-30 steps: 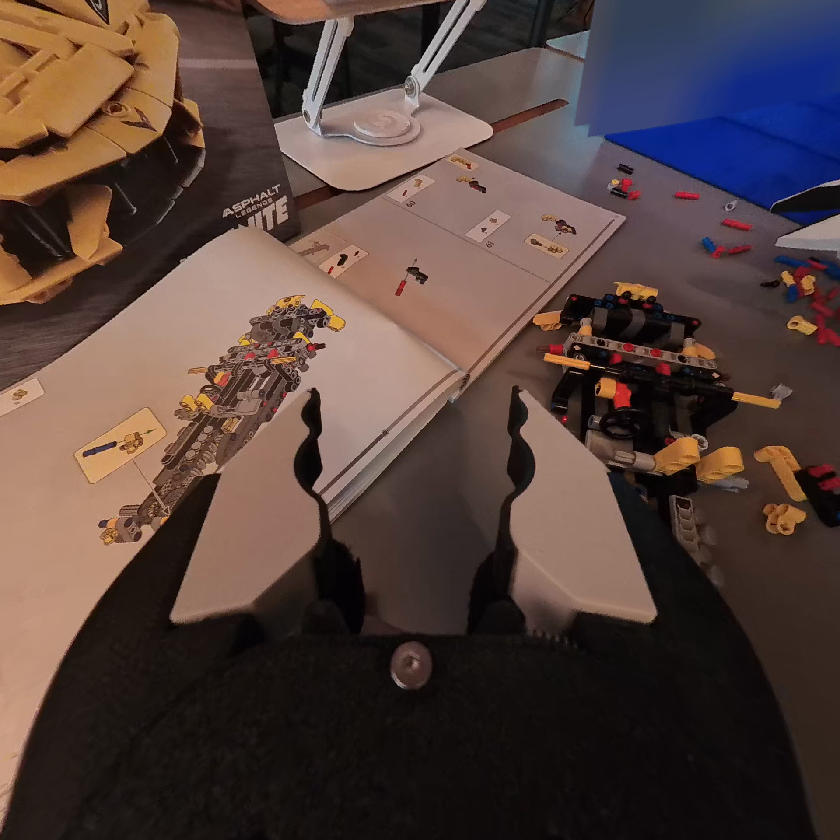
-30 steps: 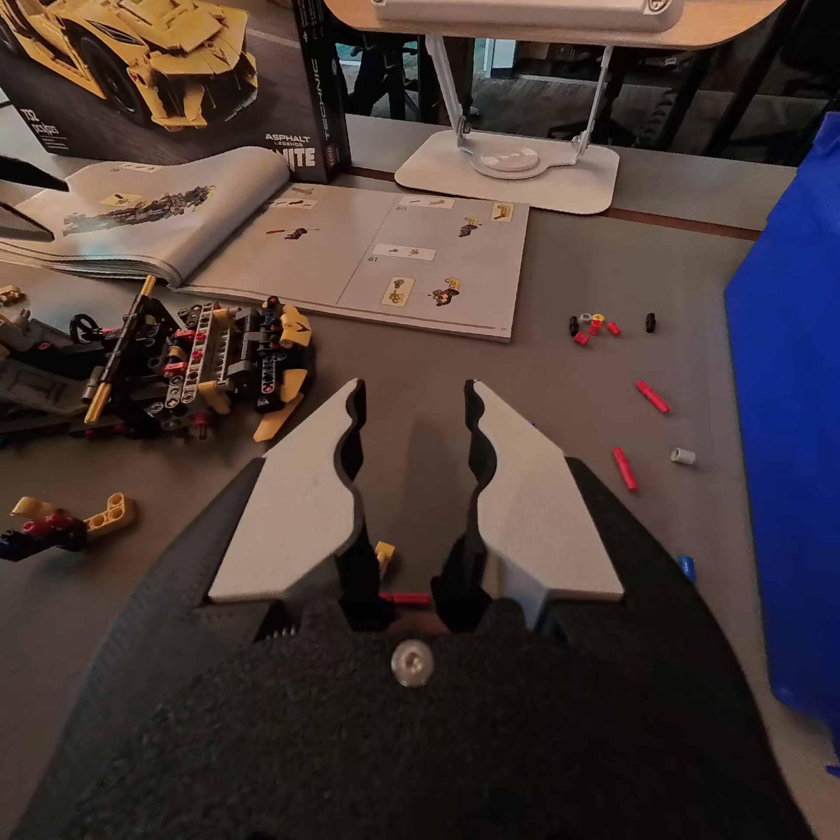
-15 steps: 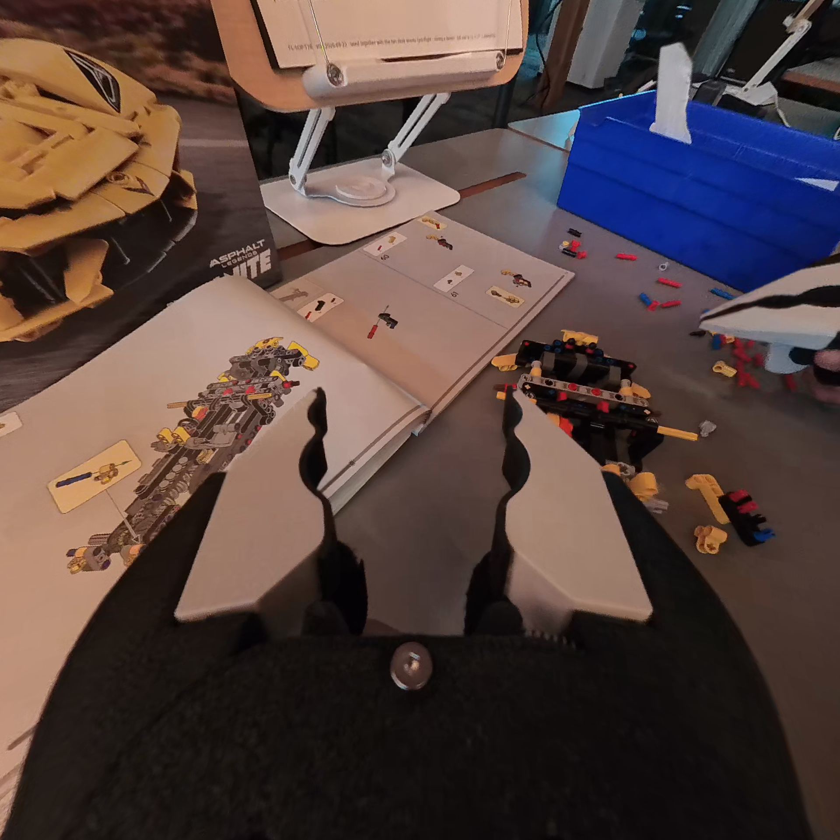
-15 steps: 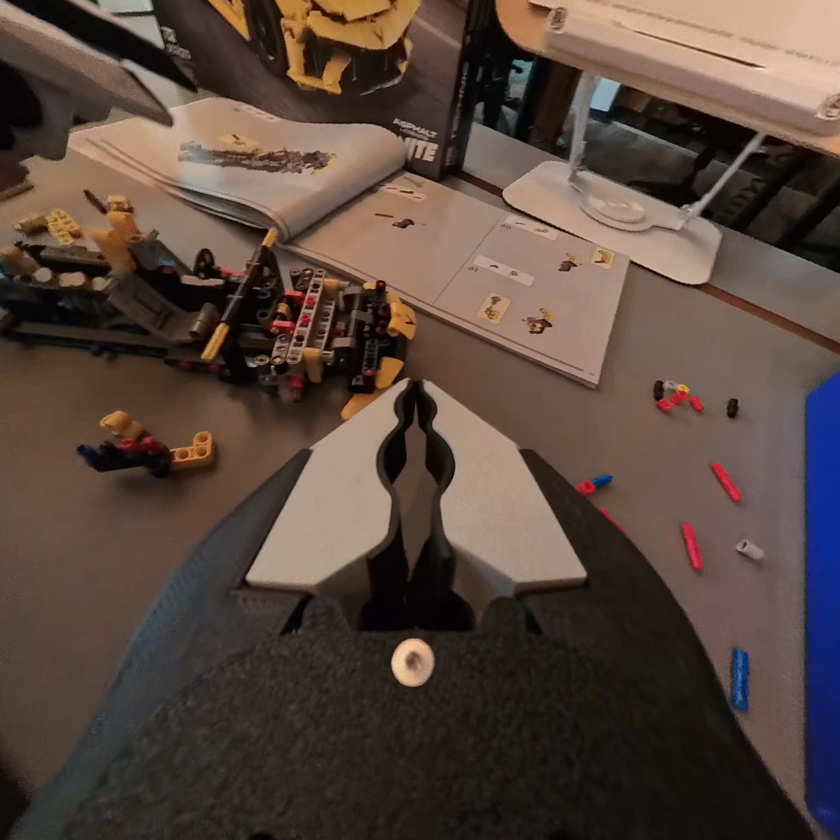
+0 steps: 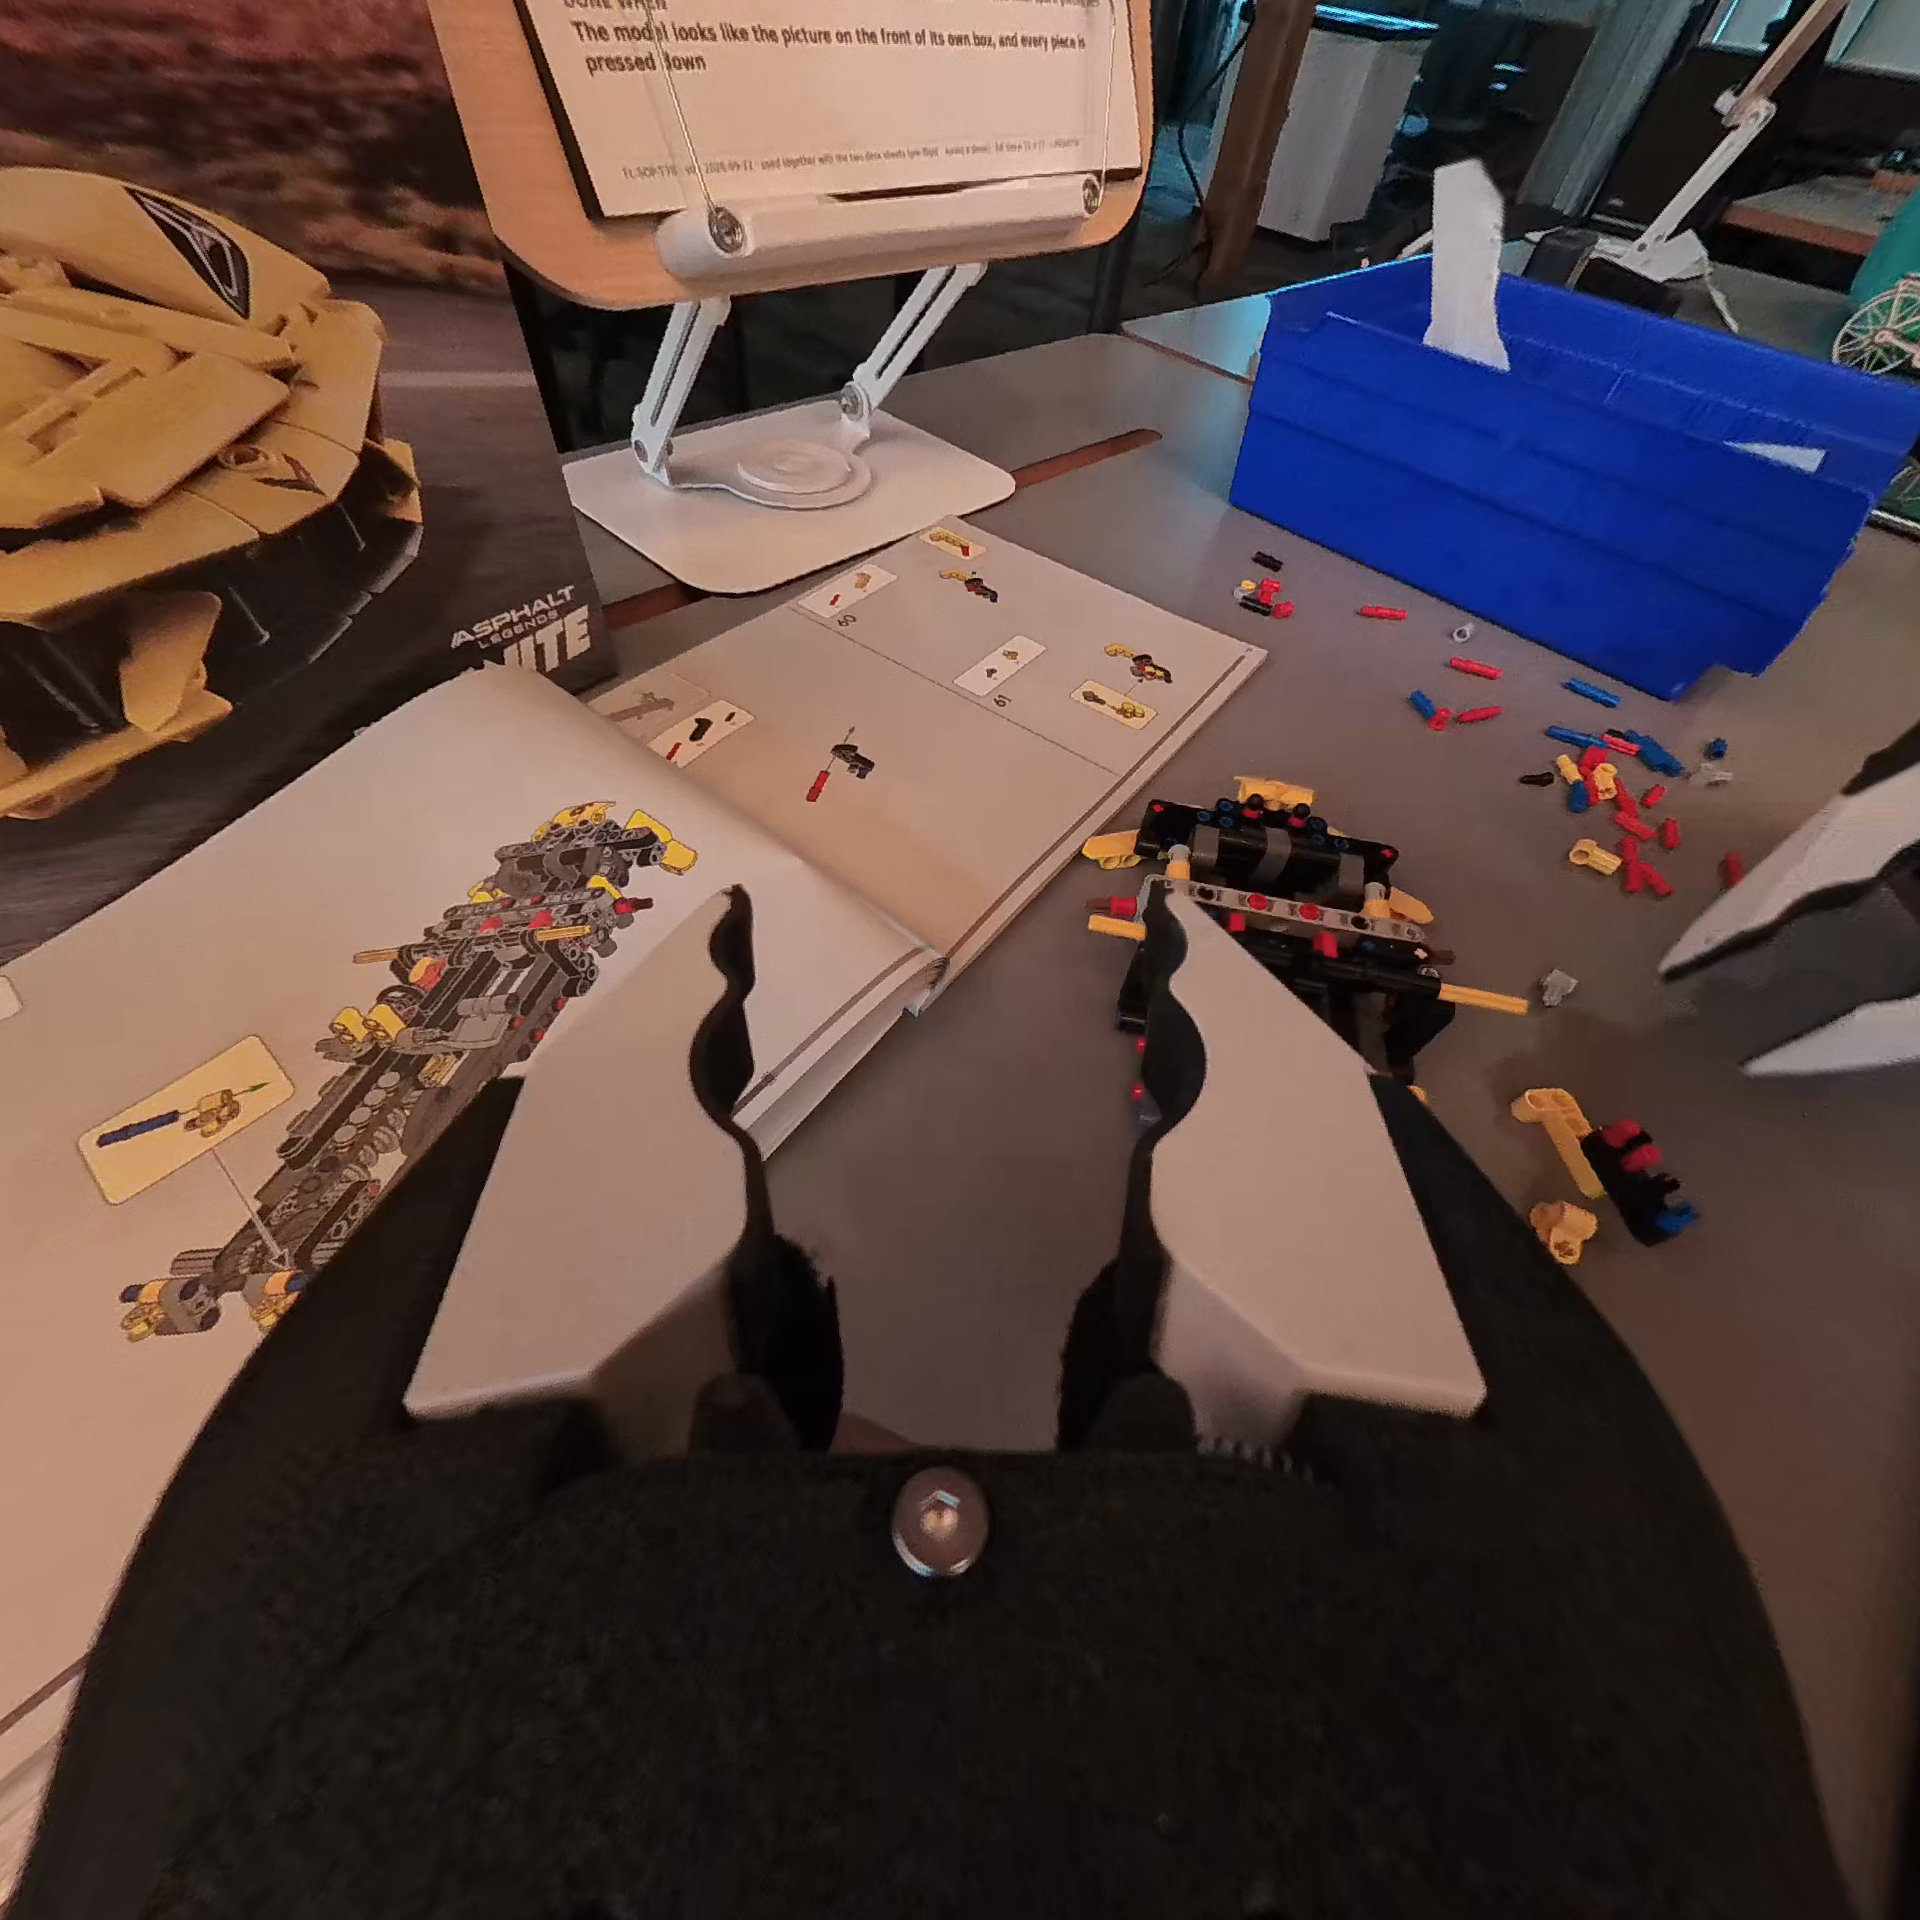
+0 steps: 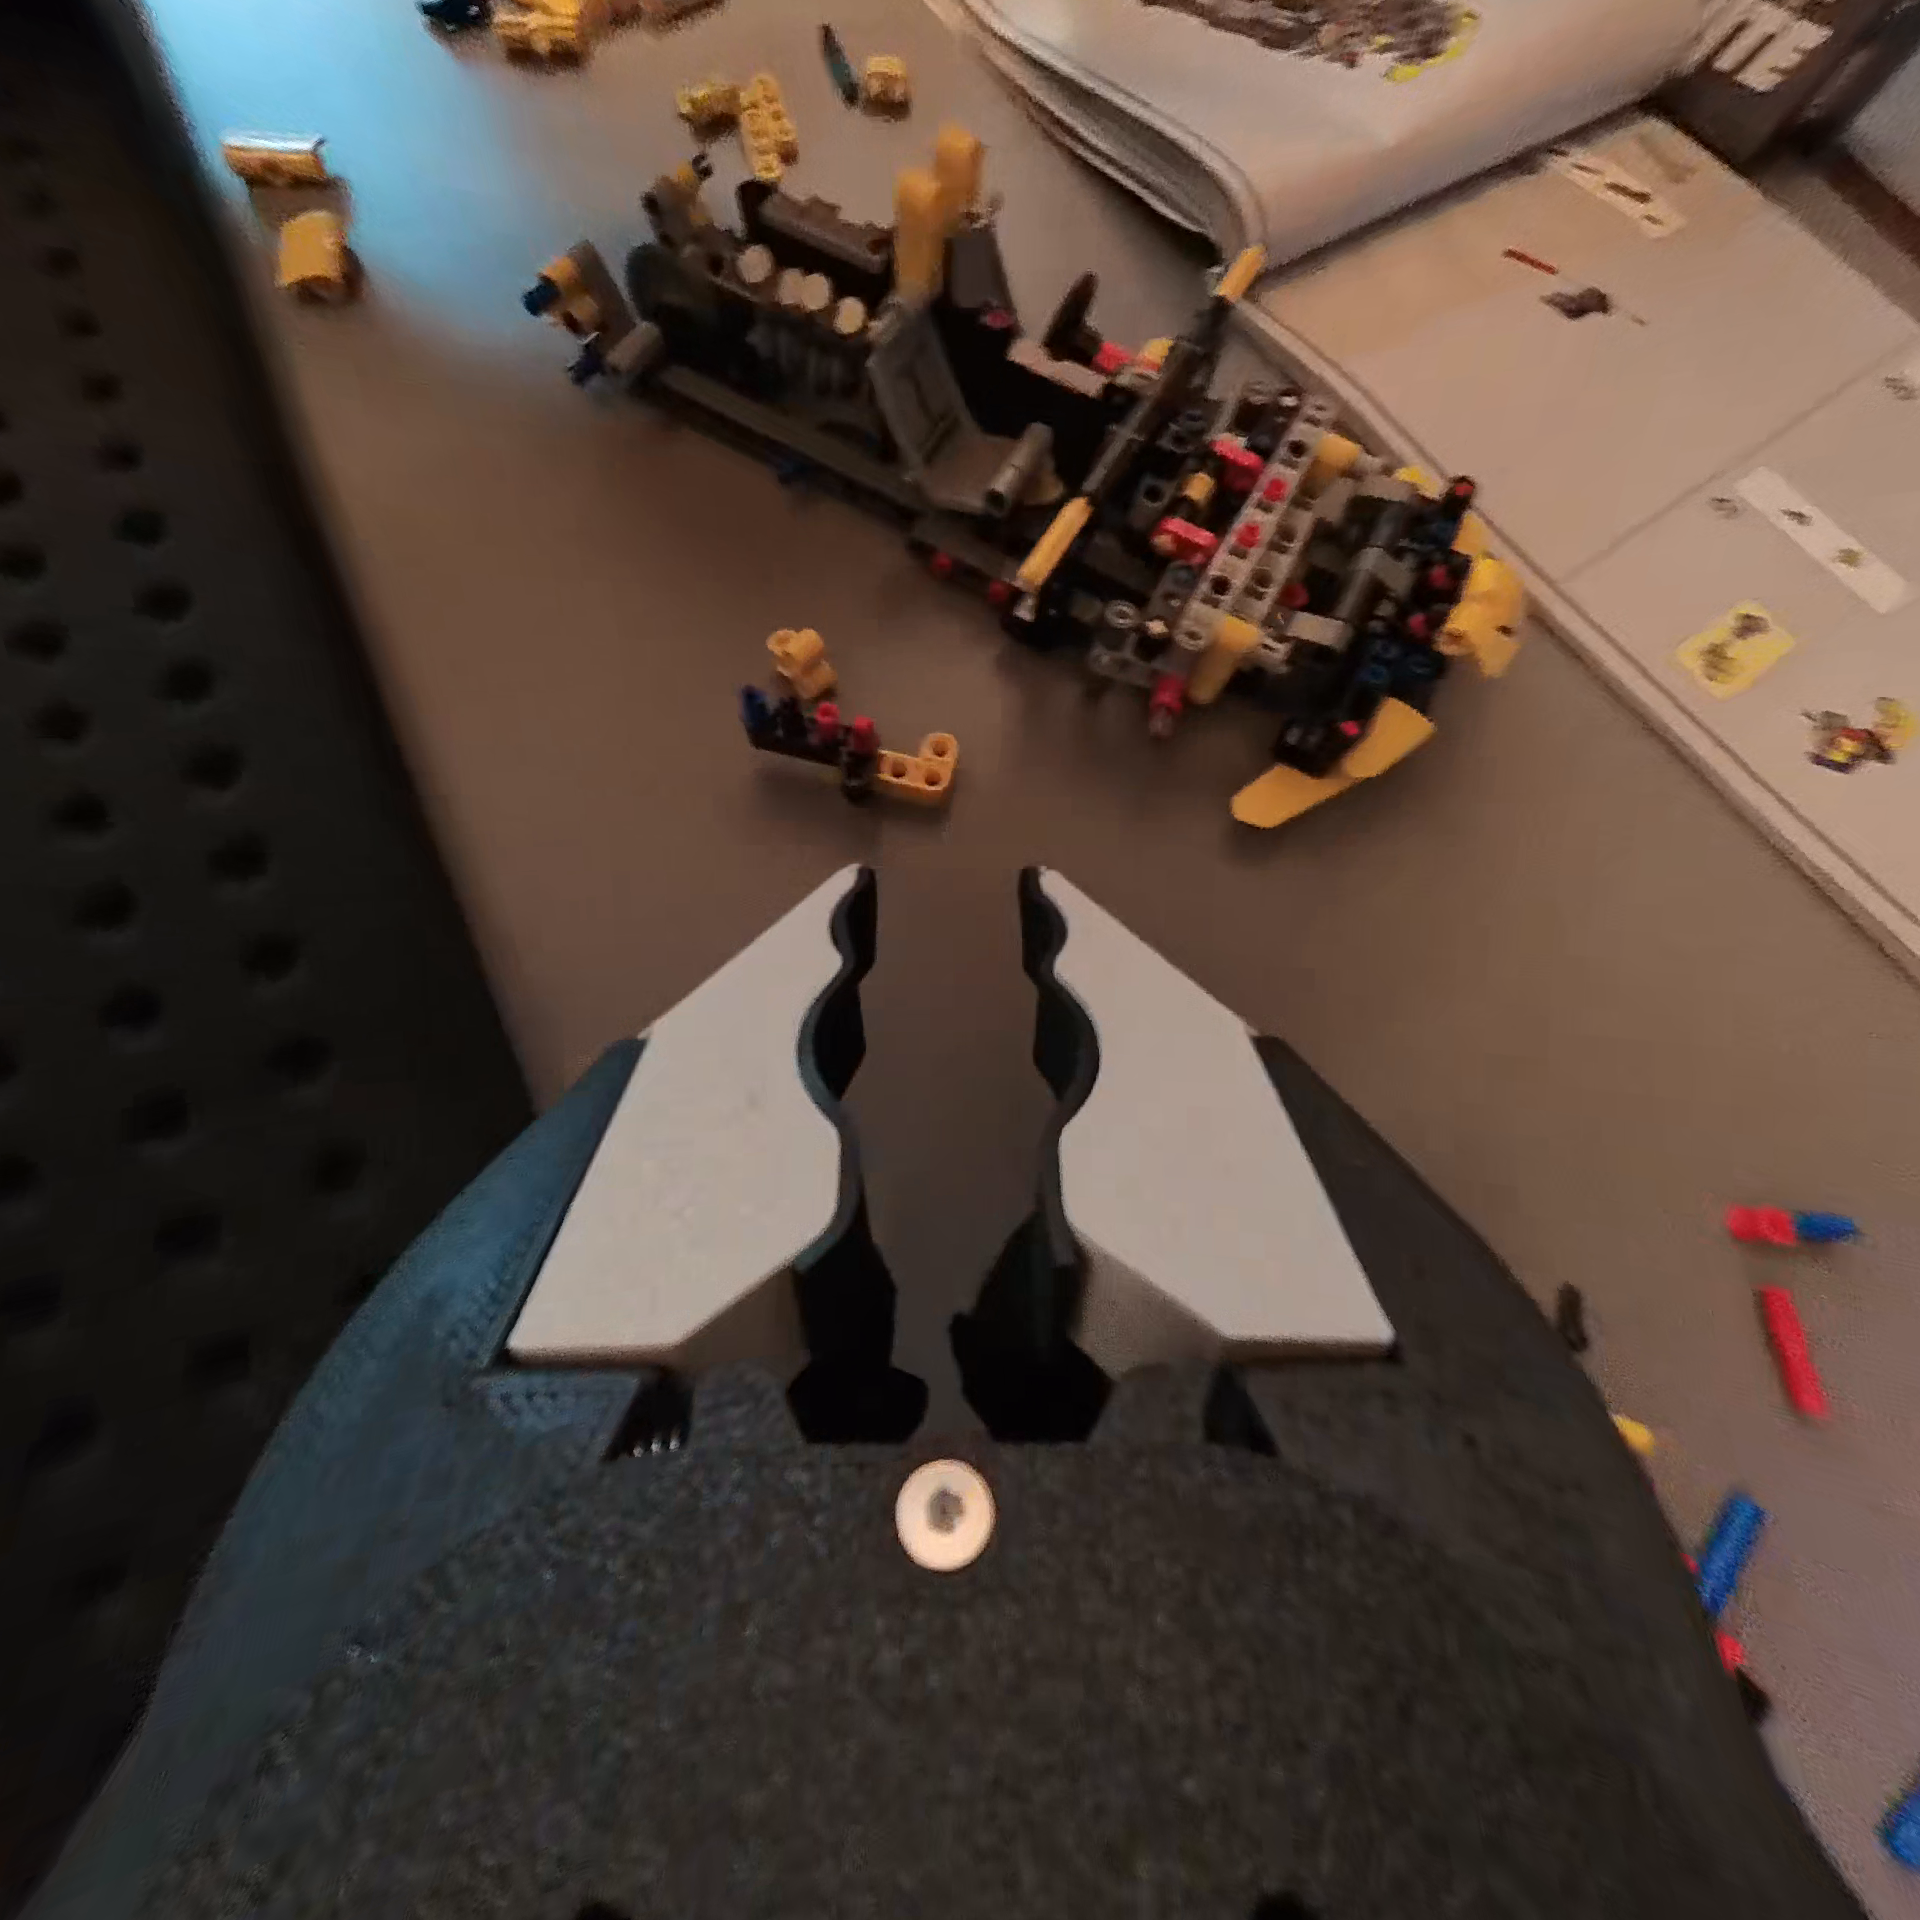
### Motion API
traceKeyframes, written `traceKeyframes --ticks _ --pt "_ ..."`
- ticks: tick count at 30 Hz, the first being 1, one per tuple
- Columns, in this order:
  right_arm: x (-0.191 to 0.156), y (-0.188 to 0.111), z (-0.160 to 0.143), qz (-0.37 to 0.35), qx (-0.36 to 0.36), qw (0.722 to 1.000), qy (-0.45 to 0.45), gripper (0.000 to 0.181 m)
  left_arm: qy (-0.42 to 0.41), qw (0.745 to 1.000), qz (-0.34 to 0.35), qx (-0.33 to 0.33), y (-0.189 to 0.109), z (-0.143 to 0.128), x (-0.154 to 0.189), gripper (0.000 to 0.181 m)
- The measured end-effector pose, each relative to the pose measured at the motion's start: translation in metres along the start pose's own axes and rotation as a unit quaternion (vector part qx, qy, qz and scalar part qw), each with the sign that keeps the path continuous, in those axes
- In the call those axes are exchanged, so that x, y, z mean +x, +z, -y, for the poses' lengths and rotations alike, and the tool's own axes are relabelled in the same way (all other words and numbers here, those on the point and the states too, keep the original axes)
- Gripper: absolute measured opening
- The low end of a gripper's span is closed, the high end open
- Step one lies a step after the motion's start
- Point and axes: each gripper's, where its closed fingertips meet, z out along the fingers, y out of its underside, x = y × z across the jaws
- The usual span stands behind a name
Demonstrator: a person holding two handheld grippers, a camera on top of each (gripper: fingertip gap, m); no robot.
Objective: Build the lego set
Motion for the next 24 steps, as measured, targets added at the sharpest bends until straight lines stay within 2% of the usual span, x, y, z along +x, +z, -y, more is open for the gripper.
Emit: traceKeyframes --ticks 4,8,15,17,19,22,24 --pt "0.009 -0.001 -0.002 -0.014 0.004 1.000 0.024 0.027 0.008 1.000 0.007 0.001 -0.001 0.001 -0.002 0.077" --pt "-0.002 0.006 0.000 0.012 0.013 1.000 0.013 0.028 0.019 1.000 0.012 -0.005 0.000 -0.001 -0.002 0.077" --pt "0.001 0.007 0.004 -0.004 0.030 1.000 0.001 0.027 0.039 0.999 0.016 -0.011 0.001 -0.003 0.000 0.076" --pt "0.012 0.007 0.010 -0.041 0.055 0.998 0.004 0.025 0.045 0.999 0.021 -0.011 0.001 -0.003 -0.001 0.076" --pt "0.029 0.003 0.024 -0.093 0.123 0.988 0.016 0.026 0.048 0.999 0.018 -0.013 0.002 -0.004 0.000 0.076" --pt "0.051 -0.011 0.025 -0.159 0.120 0.979 0.031 0.024 0.047 0.999 0.018 -0.014 0.002 -0.005 0.000 0.075" --pt "0.058 -0.015 0.020 -0.171 0.126 0.976 0.057 0.021 0.046 0.999 0.016 -0.015 0.003 -0.006 0.001 0.074"
